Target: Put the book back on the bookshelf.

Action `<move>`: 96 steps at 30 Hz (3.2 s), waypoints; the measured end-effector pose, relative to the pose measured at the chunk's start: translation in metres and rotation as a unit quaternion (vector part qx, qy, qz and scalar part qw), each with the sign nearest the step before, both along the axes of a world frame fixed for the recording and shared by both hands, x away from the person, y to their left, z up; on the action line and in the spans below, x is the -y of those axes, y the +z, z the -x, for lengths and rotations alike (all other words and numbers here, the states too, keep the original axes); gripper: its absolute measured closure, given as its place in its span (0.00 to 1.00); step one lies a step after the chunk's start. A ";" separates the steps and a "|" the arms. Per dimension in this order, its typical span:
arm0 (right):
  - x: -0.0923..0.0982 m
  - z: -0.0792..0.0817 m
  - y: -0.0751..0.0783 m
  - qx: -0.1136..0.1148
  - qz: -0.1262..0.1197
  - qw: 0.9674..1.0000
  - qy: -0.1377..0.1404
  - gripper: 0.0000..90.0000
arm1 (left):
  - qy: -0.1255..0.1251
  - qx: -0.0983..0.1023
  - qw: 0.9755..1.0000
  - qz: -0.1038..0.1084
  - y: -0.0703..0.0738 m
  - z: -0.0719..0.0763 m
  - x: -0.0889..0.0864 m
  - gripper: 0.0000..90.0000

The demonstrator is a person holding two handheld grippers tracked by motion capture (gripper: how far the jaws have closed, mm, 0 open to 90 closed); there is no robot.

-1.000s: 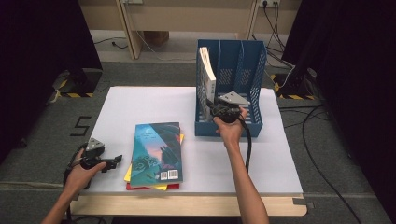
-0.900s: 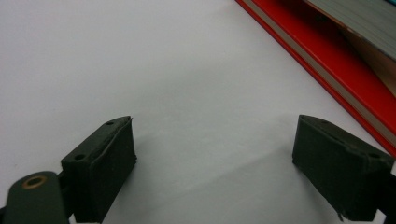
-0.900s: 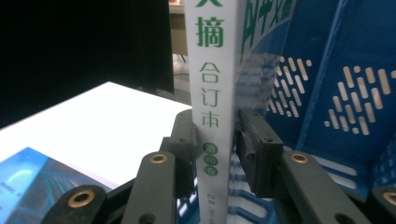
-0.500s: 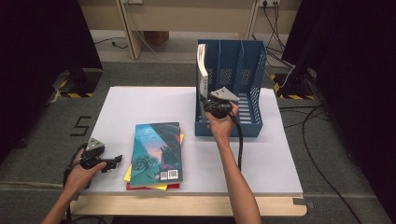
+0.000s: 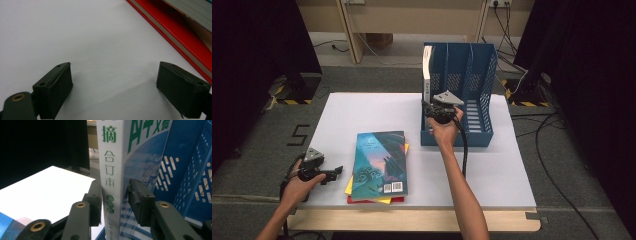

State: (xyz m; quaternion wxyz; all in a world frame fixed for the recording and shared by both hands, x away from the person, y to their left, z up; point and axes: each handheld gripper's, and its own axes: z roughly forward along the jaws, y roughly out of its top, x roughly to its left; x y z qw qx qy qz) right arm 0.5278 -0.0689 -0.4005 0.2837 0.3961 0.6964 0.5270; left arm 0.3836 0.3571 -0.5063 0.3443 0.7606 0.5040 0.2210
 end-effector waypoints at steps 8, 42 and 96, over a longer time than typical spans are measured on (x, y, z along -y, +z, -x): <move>0.006 0.004 0.000 -0.001 -0.005 1.000 0.002 0.62 | 0.000 0.000 1.000 0.000 0.000 0.000 0.000 0.14; -0.013 0.008 0.003 0.071 0.113 0.990 -0.037 0.57 | 0.000 0.001 1.000 0.000 0.000 0.000 0.000 0.14; 0.003 0.026 0.008 0.082 0.080 0.993 0.009 0.67 | 0.000 0.001 1.000 0.000 0.000 0.000 0.000 0.14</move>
